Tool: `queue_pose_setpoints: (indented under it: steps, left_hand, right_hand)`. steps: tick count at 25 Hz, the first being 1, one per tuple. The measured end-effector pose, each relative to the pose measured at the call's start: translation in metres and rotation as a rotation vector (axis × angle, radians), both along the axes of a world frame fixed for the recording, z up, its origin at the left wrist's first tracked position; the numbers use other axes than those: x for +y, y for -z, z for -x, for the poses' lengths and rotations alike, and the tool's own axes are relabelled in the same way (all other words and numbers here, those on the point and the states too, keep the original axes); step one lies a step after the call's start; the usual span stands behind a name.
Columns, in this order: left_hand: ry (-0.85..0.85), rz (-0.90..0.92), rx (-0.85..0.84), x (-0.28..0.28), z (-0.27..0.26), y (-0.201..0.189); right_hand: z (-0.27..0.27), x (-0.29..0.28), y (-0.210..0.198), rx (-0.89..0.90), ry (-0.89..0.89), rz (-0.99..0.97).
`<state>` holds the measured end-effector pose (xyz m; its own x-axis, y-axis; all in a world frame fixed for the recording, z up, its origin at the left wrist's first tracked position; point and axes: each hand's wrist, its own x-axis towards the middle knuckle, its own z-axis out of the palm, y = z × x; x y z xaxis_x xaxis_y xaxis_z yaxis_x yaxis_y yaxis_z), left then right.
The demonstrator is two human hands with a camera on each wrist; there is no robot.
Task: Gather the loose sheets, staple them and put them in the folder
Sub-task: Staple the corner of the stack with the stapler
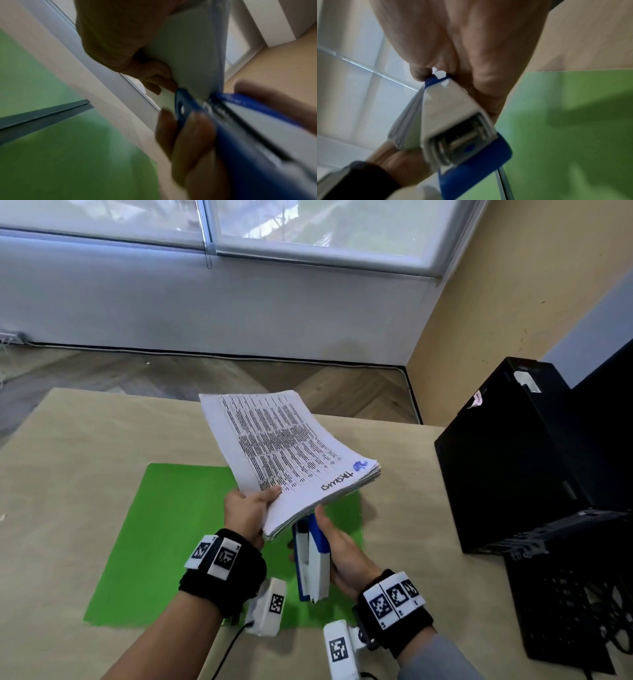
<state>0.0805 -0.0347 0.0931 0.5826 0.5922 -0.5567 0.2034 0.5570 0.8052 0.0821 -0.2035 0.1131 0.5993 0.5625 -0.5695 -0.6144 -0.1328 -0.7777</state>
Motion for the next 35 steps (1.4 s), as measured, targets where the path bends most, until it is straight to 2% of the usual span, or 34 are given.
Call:
queue_pose_setpoints:
  steps: [4,12,17,23,27,32,35]
  left_hand:
    - [0.004,-0.155,0.019,0.000,0.008,0.006]
    - [0.146,-0.779,-0.027,0.009,0.017,-0.018]
    - [0.230,-1.126,-0.169,0.009,0.017,-0.032]
    - [0.258,-1.170,-0.240,0.007,0.014,-0.032]
    - [0.253,-1.251,-0.237,-0.004,0.015,-0.025]
    - [0.210,-0.896,-0.147,-0.008,0.016,-0.005]
    - [0.201,-0.686,-0.111,-0.008,0.017,-0.003]
  right_hand:
    - [-0.006,0.001,-0.006,-0.100,-0.012,0.017]
    - [-0.007,0.000,-0.006,-0.188,-0.057,0.127]
    - [-0.009,0.000,-0.004,-0.196,-0.048,0.151]
    - [-0.010,-0.003,-0.003,-0.163,-0.054,0.111]
    - [-0.007,0.008,0.002,-0.203,-0.032,0.195]
    - [-0.017,0.006,0.016,-0.213,0.163,0.276]
    - [-0.031,-0.011,0.011,-0.223,0.315,0.347]
